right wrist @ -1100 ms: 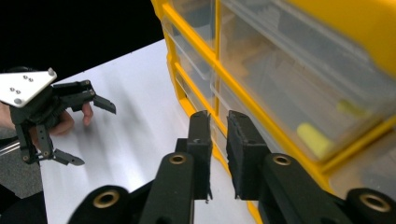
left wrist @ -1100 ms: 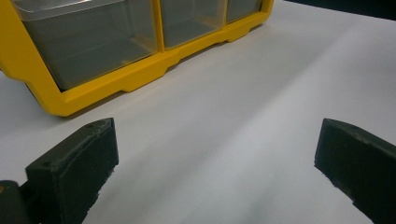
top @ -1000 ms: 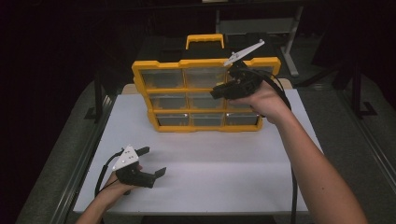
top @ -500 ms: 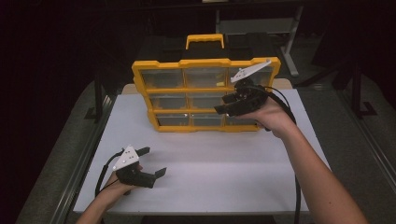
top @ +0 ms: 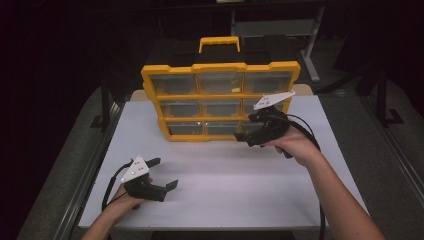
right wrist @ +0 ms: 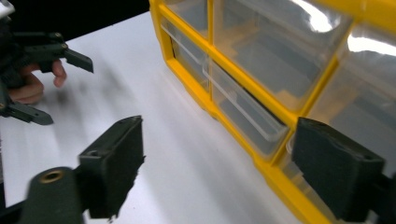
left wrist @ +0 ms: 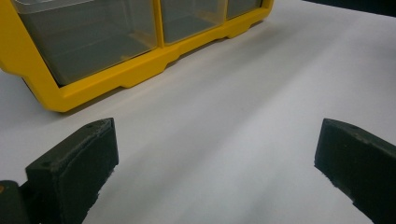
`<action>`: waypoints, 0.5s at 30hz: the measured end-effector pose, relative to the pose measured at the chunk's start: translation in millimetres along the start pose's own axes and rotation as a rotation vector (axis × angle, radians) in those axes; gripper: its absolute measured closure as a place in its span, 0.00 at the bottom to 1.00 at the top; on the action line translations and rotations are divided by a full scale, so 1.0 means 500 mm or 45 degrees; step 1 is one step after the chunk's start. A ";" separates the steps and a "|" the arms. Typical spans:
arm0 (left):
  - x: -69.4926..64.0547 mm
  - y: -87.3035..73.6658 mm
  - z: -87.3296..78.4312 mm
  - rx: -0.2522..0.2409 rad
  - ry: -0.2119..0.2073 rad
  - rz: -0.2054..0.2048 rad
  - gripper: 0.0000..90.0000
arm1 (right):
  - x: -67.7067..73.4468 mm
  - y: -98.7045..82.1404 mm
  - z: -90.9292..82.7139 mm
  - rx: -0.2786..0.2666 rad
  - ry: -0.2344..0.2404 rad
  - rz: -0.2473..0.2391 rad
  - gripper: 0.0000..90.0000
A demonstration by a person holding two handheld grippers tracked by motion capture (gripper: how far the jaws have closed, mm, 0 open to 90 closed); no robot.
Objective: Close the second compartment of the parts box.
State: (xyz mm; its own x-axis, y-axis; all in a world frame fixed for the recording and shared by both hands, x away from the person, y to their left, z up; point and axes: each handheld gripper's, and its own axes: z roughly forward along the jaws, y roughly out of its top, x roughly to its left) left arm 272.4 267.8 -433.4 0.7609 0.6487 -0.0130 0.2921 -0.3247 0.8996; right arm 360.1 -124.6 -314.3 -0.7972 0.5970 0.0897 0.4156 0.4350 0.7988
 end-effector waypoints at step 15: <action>0.001 -0.001 0.001 0.003 0.000 -0.005 0.00 | -0.003 -0.106 0.015 -0.014 -0.043 0.033 0.02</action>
State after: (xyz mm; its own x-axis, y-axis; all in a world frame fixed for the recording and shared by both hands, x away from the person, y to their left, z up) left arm 272.9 268.1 -433.8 0.7601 0.6496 -0.0163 0.2962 -0.3239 0.8985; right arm 342.9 -143.4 -361.2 -0.7708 0.6306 0.0907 0.4311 0.4115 0.8030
